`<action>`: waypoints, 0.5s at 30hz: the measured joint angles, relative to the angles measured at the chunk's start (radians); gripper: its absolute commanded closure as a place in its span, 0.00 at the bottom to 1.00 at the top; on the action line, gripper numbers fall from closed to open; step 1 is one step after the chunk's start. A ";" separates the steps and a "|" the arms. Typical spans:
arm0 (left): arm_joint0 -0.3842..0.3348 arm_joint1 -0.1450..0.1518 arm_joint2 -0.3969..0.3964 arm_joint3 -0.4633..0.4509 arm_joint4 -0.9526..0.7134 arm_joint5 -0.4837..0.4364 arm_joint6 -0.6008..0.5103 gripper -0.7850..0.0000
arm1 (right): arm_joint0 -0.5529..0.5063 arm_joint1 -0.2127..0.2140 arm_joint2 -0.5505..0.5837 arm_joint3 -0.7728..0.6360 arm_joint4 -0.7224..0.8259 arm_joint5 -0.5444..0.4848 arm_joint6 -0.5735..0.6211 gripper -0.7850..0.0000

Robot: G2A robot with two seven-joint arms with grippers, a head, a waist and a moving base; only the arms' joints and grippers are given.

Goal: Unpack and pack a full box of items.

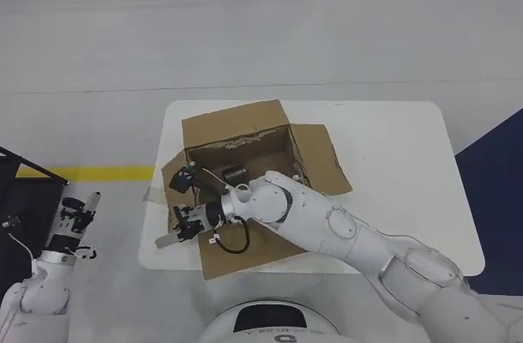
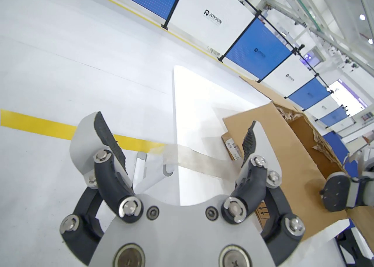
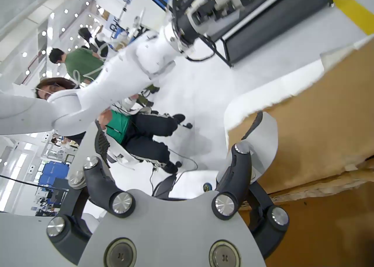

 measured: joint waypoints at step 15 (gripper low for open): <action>0.077 -0.007 0.015 -0.270 0.084 -0.005 -0.006 0.00 | -0.143 0.115 0.315 -0.293 -0.245 -0.160 -0.098 0.00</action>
